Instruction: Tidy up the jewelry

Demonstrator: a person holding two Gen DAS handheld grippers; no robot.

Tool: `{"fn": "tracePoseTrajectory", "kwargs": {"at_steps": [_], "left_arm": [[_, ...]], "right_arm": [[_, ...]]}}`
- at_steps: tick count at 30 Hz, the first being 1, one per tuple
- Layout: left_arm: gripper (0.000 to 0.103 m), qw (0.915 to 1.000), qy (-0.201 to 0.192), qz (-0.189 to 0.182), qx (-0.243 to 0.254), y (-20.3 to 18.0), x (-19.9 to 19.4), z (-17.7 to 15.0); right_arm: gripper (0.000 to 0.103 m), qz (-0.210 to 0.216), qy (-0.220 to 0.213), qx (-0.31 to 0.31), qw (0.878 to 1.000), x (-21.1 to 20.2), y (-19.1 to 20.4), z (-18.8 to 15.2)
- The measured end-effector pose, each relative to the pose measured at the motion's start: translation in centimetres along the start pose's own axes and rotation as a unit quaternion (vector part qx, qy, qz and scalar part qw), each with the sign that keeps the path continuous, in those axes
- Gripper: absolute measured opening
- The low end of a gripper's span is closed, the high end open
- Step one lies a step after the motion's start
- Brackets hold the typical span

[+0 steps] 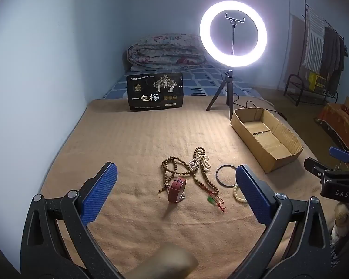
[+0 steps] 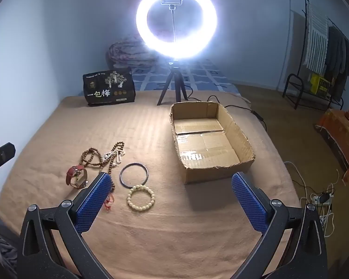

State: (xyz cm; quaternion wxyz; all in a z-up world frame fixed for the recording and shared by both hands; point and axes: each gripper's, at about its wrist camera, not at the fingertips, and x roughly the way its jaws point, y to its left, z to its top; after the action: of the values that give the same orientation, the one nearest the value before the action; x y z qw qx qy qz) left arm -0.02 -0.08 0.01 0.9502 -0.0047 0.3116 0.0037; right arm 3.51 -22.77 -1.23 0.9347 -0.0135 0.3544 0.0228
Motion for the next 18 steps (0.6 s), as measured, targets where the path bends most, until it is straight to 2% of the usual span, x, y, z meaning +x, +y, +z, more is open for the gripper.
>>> {"fn": "tracePoseTrajectory", "kwargs": {"at_steps": [18], "left_arm": [[0.103,0.9999,-0.007,-0.001,-0.007,0.34,-0.39,0.59]], "right_arm": [[0.103,0.004,0.001,-0.008,1.000,0.00,0.53,-0.37]]}}
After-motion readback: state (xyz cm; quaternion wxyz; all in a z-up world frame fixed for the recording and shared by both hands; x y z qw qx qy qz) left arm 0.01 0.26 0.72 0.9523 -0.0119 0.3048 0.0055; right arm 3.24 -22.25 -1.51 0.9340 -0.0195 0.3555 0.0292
